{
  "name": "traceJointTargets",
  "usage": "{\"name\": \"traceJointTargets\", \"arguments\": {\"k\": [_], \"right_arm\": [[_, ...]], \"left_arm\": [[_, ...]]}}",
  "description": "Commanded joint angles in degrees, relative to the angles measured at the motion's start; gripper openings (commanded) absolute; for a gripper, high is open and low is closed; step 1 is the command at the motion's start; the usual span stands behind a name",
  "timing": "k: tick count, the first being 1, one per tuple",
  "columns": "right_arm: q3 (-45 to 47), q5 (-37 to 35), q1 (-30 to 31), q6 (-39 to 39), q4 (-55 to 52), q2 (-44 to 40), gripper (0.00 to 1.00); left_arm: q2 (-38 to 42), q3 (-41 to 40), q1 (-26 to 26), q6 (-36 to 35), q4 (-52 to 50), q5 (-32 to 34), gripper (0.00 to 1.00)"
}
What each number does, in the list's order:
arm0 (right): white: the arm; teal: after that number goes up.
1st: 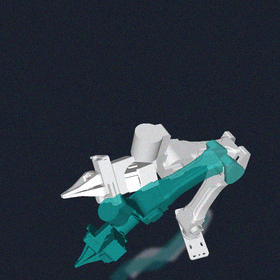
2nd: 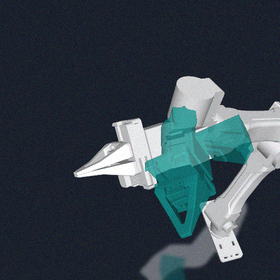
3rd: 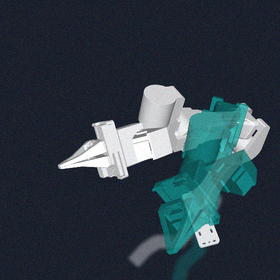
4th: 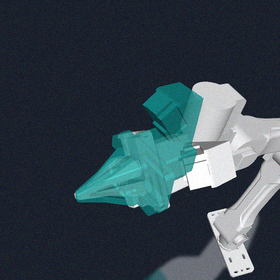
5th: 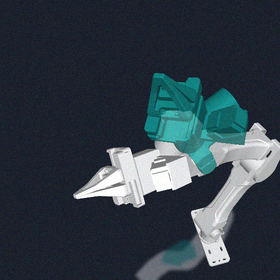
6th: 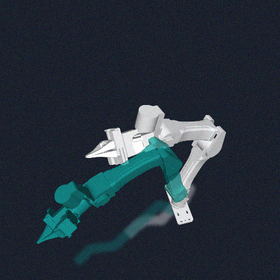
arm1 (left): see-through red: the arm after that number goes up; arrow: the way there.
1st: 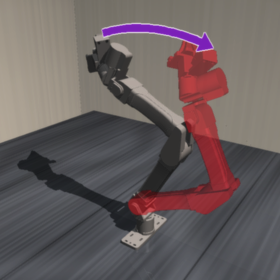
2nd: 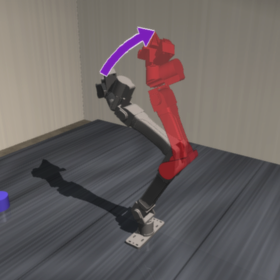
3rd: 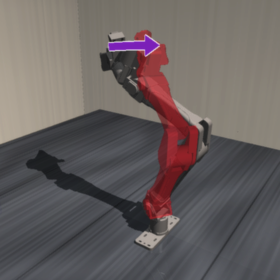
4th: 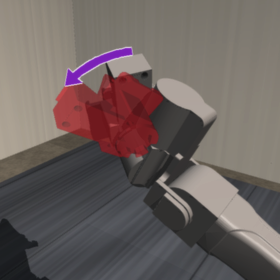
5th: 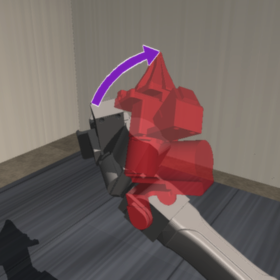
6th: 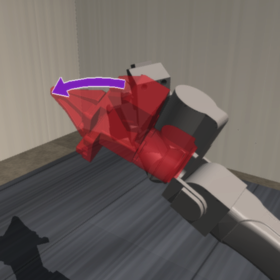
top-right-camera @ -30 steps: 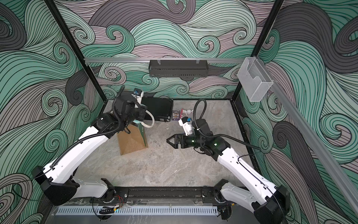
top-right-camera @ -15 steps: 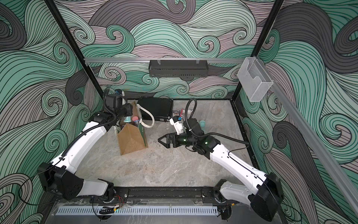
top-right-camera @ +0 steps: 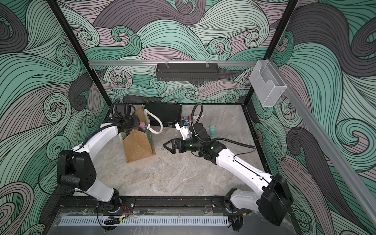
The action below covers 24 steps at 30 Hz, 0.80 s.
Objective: Put the hourglass into the canvas bag
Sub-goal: Place the hourglass in the canvas bag.
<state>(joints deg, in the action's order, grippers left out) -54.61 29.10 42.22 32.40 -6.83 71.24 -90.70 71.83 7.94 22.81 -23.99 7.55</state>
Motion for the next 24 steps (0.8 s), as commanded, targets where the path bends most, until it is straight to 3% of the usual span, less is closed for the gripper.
{"name": "traceJointTargets", "arguments": {"k": [1, 11, 24], "right_arm": [[0.01, 0.35, 0.14, 0.03, 1.03, -0.11, 1.00], [-0.75, -0.27, -0.21, 0.01, 0.06, 0.05, 1.00], [-1.79, -1.54, -1.67, -1.26, -4.47, -2.89, 1.00]], "left_arm": [[-1.13, -0.63, -0.43, 1.80, 0.21, 1.08, 0.22], [1.27, -0.15, -0.40, 0.58, -0.96, 0.69, 0.53], [8.13, 0.97, -0.39, -1.53, -2.23, -4.50, 0.69]]}}
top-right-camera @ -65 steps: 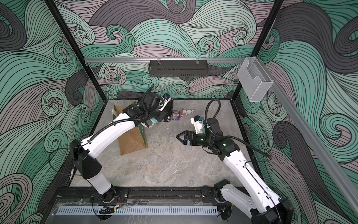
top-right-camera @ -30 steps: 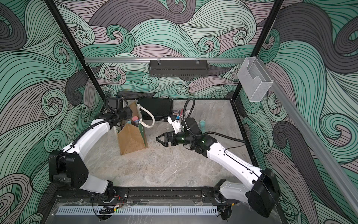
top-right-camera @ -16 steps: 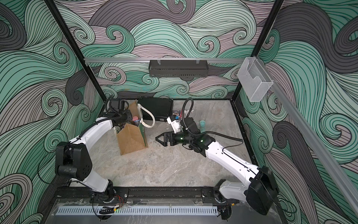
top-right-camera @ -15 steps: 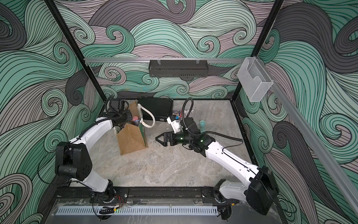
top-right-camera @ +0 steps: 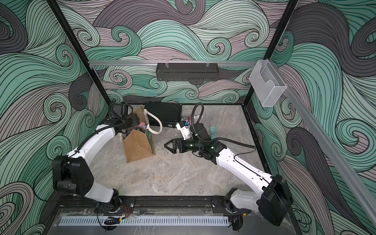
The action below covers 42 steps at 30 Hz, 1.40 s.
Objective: Put the hourglass into the canvas bag
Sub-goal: Place the hourglass in the canvas bag, then pick up the hourglass from the center of the board.
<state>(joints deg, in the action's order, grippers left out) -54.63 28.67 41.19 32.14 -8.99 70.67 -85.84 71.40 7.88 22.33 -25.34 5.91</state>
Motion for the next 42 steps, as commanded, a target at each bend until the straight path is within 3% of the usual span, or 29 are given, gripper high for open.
{"name": "traceJointTargets", "arguments": {"k": [1, 7, 12, 24, 30, 42], "right_arm": [[-1.94, -1.29, -0.99, -1.21, -3.41, -2.92, 1.00], [-2.45, -3.47, -3.76, -2.88, -11.11, -7.07, 1.00], [-2.43, -6.68, -6.65, -3.48, -19.08, -10.42, 1.00], [0.61, -10.12, -14.07, -4.25, -34.09, -16.46, 1.00], [2.41, -12.90, -15.61, -4.15, -38.67, -17.83, 0.99], [6.47, -16.41, -16.47, -3.92, -39.09, -18.64, 1.00]], "left_arm": [[3.92, 1.52, -0.32, -0.80, -0.84, -3.88, 0.70], [9.95, 2.38, 0.39, 2.30, -0.90, -9.83, 0.74], [12.64, 3.58, 3.95, 8.30, 0.02, -13.61, 0.77], [11.09, 3.75, 22.55, 16.85, 3.18, -6.16, 0.77], [4.95, 4.30, 28.17, 24.64, 3.23, -5.74, 0.77], [-18.89, 12.37, 37.60, 36.29, 8.00, -7.06, 0.72]]}}
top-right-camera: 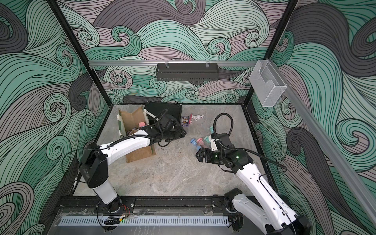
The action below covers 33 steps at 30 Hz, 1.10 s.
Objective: Put the hourglass into the canvas bag
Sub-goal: Pick up the hourglass from the center of the board.
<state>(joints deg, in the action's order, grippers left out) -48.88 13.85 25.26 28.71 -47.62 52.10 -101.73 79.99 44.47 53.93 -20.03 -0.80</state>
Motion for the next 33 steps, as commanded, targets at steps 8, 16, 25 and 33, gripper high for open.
{"name": "traceJointTargets", "arguments": {"k": [8, 16, 25, 33], "right_arm": [[0.72, -1.31, -2.29, -2.15, -0.64, -1.05, 1.00], [0.81, -2.93, -4.04, -3.13, -0.02, -0.65, 1.00], [-0.28, -1.26, -5.28, -3.16, 1.39, -0.50, 1.00], [-0.74, 0.02, -5.81, -2.84, 1.89, -0.73, 0.99]], "left_arm": [[-16.07, 11.59, 2.35, 11.25, 2.41, 0.32, 0.67], [-21.69, 15.04, 3.65, 15.73, 0.13, 4.07, 0.62], [-26.73, 18.15, 4.27, 19.79, -1.25, 3.35, 0.61], [-29.03, 20.12, 5.43, 20.75, -4.60, 5.87, 0.56]]}}
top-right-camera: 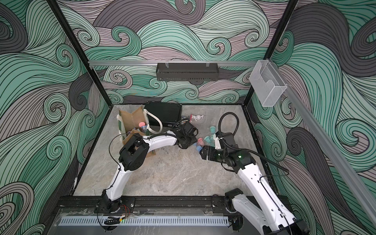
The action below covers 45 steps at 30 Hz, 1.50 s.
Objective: Put the hourglass into the canvas bag
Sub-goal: Pick up the hourglass from the center of the board.
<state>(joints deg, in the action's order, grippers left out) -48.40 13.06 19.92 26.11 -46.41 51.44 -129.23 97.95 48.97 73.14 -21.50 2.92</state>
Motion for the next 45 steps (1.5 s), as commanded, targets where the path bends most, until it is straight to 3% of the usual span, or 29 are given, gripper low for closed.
{"name": "traceJointTargets", "arguments": {"k": [1, 14, 28, 36, 45], "right_arm": [[-1.33, 0.91, -0.50, -0.12, 0.74, -0.20, 0.99], [-1.52, 1.93, -0.76, 0.15, 0.97, -1.08, 1.00], [-2.85, 2.88, -0.76, 0.31, 1.84, -2.64, 1.00], [-5.59, 5.37, -0.63, -0.14, 2.97, -2.34, 1.00], [-6.92, 8.07, 3.56, 0.40, 7.91, 0.85, 1.00]], "left_arm": [[-1.81, 2.31, 0.95, 1.85, -3.46, 2.25, 0.56], [-3.99, 5.33, 1.65, 1.66, -7.24, 6.11, 0.43], [7.55, 0.58, 1.39, -5.59, -4.06, 13.13, 0.25], [18.30, -2.53, 1.30, -17.33, -2.81, 21.01, 0.21], [32.36, -4.72, 0.69, -40.51, -4.24, 30.90, 0.21]]}}
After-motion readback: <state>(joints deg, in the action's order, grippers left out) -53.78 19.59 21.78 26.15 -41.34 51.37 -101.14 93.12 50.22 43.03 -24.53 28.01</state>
